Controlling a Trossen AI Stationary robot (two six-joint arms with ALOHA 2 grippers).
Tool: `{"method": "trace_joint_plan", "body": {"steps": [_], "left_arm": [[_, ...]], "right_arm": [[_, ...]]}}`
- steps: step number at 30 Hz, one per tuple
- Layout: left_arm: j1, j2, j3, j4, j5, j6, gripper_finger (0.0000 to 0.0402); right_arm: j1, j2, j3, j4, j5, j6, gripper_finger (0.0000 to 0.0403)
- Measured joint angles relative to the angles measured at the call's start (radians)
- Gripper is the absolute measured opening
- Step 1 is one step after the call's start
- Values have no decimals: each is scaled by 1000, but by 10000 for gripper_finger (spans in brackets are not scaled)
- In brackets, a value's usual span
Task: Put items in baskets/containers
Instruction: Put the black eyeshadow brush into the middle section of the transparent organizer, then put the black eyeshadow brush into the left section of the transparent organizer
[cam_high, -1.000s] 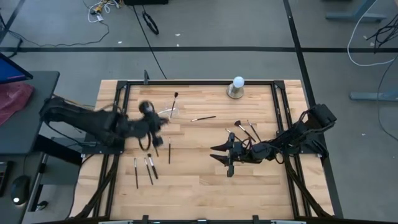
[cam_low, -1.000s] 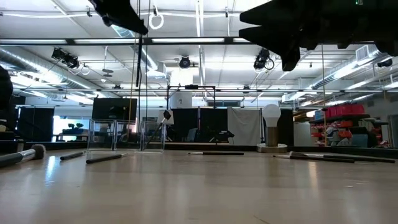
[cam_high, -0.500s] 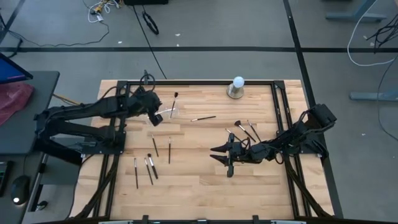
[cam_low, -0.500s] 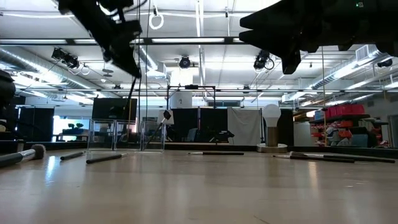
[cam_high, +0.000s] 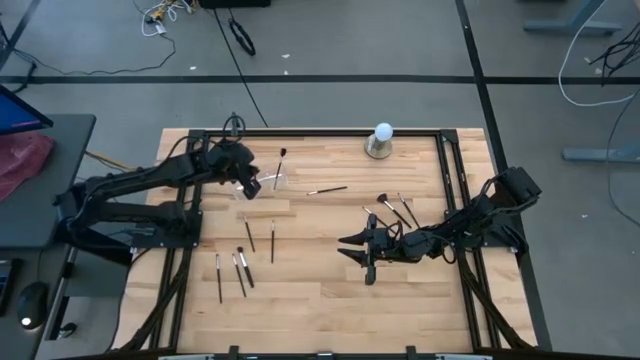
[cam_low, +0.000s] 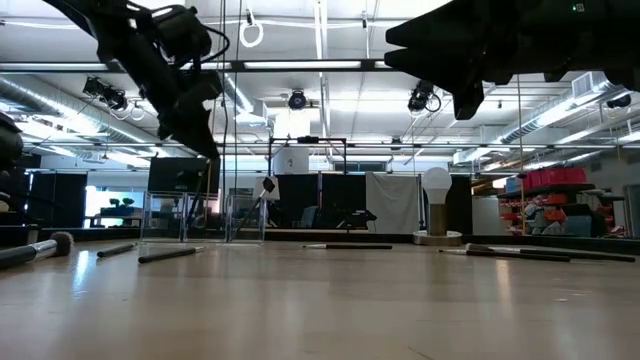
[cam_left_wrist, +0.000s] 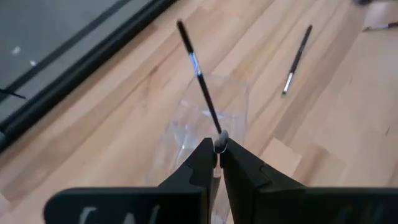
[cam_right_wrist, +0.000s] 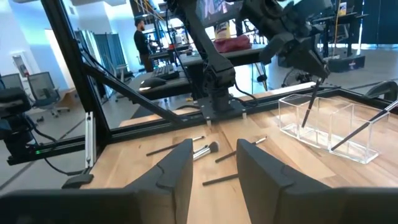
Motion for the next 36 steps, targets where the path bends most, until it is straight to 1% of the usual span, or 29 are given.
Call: {"method": "trace_joint_plan", "body": {"steps": [7, 9, 11, 15, 19, 23, 26, 28, 30, 33, 36], "left_arm": [[40, 12, -38, 11, 24, -1, 33], [47, 20, -43, 21, 40, -2, 40], [56, 37, -43, 42, 43, -1, 57], [82, 59, -43, 59, 40, 6, 107], [109, 64, -40, 55, 15, 7, 154], [121, 51, 16, 8, 11, 7, 184], [113, 38, 93, -65, 11, 7, 194], [94, 22, 148, -106, 11, 8, 195], [58, -2, 179, -109, 10, 8, 192], [-31, -43, 174, -54, 11, 8, 186], [-150, -71, 124, 47, 10, 10, 180]], "right_arm": [[0, 0, 0, 0, 0, 0, 123], [0, 0, 0, 0, 0, 0, 123], [0, 0, 0, 0, 0, 0, 123], [0, 0, 0, -2, 0, 0, 123], [0, 0, 0, -17, 0, 0, 123], [-1, -5, 0, -81, 0, 34, 123], [-15, -65, 0, -266, 0, 102, 123], [-31, -135, 0, -448, 1, 166, 123], [-51, -218, 0, -639, 2, 250, 123], [-92, -345, 0, -931, 3, 391, 123], [-137, -421, 0, -1182, 27, 481, 130]]}}
